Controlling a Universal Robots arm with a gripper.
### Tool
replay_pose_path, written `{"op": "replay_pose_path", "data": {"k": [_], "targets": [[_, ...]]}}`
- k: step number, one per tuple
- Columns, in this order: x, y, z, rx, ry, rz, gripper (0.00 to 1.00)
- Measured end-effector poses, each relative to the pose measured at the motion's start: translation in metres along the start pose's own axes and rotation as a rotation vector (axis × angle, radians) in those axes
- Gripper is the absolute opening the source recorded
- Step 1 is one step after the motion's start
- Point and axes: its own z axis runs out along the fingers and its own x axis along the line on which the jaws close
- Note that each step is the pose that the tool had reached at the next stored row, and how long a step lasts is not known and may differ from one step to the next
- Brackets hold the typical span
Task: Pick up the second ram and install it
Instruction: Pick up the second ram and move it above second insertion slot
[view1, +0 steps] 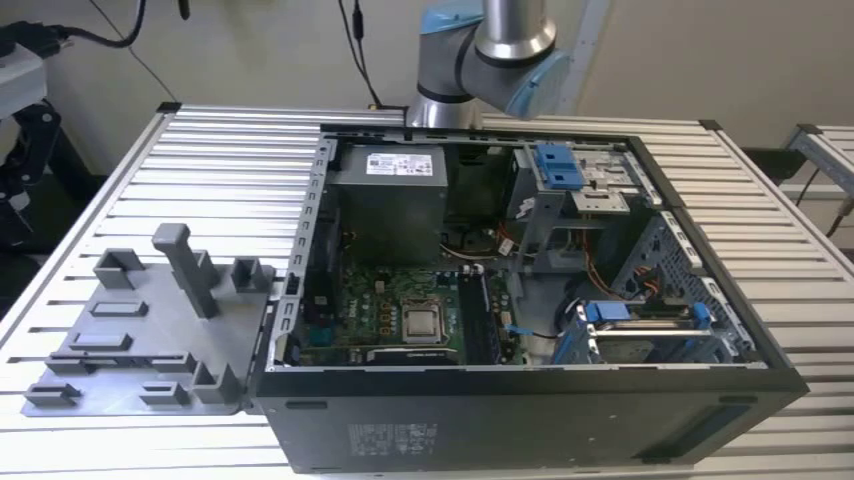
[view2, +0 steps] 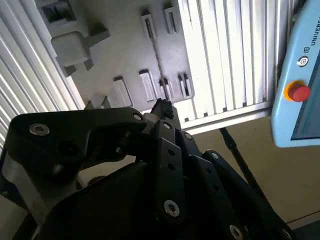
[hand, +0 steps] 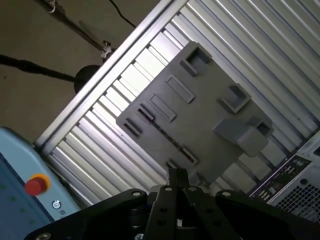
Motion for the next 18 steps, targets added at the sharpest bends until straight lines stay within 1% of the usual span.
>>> {"op": "replay_pose_path", "data": {"k": [3,10,18], "targets": [[0.0,0.0,0.0,0.0004,-0.0005,-0.054,0.11],[0.0,0.0,0.0001,0.0006,-0.001,-0.125,0.11],[0.0004,0.0004,0.0031,0.0005,-0.0017,-0.242,0.11]]}}
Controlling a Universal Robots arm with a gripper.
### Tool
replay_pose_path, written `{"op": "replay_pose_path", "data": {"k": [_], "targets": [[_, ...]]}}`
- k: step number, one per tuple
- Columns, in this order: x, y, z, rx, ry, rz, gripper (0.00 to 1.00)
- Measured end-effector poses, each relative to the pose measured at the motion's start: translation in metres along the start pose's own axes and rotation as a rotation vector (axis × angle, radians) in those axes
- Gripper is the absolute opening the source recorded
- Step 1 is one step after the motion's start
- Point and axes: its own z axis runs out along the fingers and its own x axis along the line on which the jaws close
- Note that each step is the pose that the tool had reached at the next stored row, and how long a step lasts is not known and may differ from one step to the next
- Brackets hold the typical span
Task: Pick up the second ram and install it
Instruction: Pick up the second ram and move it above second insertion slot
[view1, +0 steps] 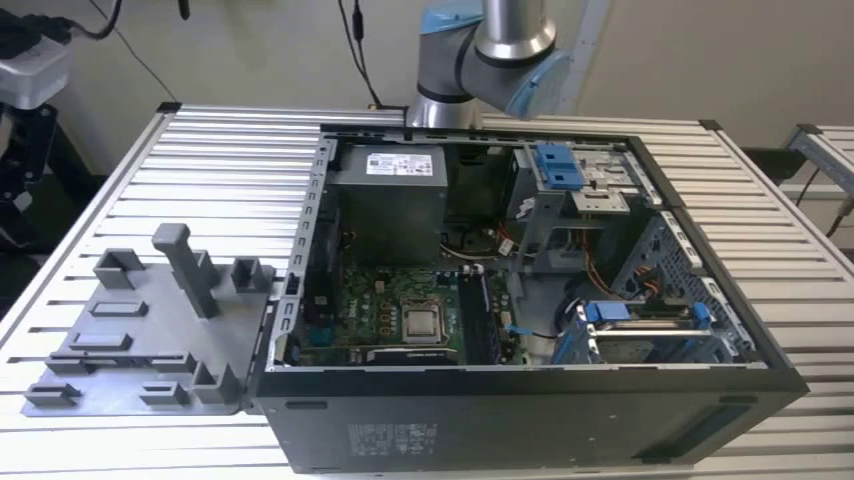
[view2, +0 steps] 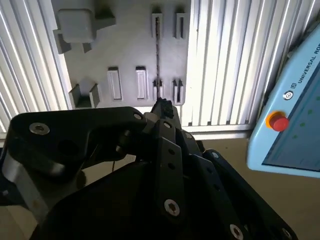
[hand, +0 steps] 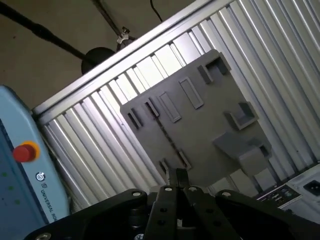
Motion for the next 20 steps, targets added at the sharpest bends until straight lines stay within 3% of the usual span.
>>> {"op": "replay_pose_path", "data": {"k": [20], "targets": [[0.0017,0.0027,0.0006,0.0011,-0.0026,-0.247,0.11]]}}
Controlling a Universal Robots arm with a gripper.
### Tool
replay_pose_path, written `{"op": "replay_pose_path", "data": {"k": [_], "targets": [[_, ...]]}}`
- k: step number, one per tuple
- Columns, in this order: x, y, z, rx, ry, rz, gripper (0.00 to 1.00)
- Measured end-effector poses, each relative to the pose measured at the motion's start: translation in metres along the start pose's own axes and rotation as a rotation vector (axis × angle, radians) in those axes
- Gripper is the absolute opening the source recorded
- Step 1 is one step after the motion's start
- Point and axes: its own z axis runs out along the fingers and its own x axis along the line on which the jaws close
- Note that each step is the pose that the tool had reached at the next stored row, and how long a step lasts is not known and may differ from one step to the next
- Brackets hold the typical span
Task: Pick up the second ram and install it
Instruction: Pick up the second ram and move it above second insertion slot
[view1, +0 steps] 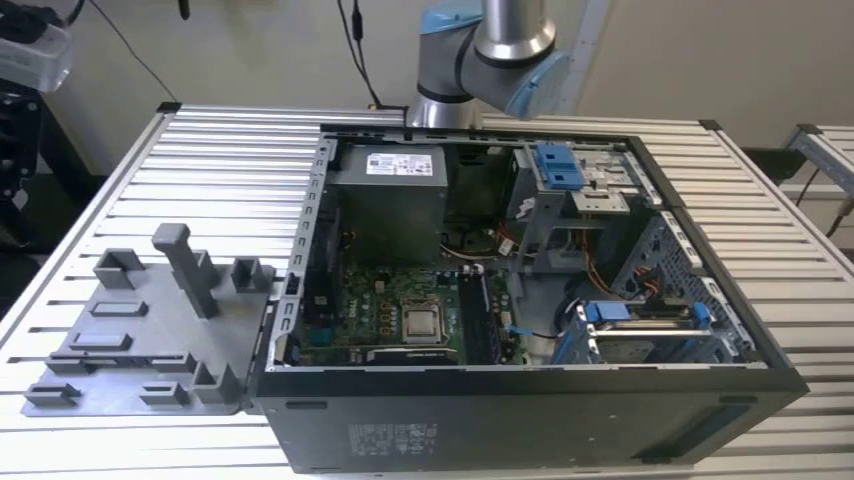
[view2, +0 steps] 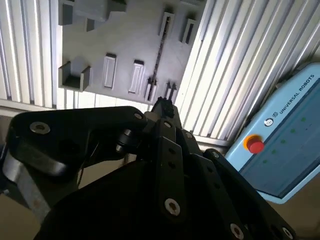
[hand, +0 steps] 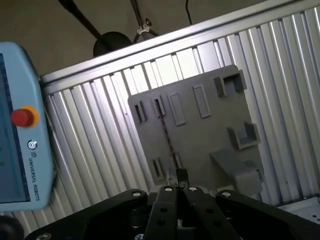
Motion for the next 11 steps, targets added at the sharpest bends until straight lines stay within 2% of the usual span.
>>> {"op": "replay_pose_path", "data": {"k": [7,11], "targets": [[0.0006,0.002,0.0028,0.0002,-0.0003,-0.042,0.11],[0.0006,0.0021,0.0028,0.0004,-0.0008,-0.098,0.11]]}}
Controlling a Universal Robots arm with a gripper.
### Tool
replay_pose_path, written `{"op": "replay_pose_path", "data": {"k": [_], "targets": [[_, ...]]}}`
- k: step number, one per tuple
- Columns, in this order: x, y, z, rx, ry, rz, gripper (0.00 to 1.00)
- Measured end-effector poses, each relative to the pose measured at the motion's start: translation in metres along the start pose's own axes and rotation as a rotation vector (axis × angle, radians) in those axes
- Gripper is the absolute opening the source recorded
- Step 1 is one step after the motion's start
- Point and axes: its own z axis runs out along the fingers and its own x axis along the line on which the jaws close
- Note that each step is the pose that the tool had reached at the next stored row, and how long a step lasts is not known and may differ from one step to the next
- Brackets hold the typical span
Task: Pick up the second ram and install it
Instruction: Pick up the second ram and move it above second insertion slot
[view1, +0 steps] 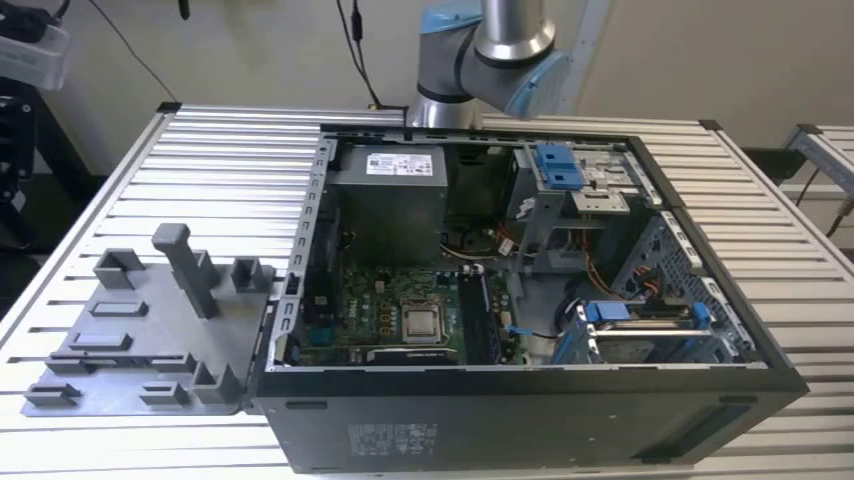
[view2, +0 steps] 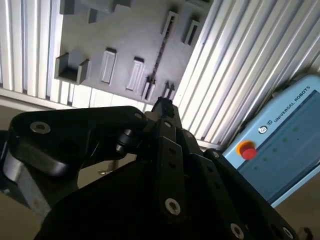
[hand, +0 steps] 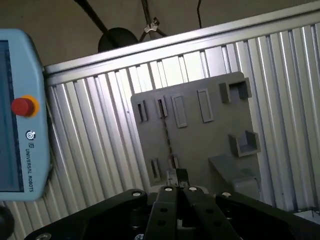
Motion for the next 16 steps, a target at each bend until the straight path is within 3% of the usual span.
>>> {"op": "replay_pose_path", "data": {"k": [8,16], "targets": [[0.0,0.0,0.0,0.0007,-0.001,-0.114,0.11],[0.0,0.0,0.0,0.0008,-0.0011,-0.115,0.11]]}}
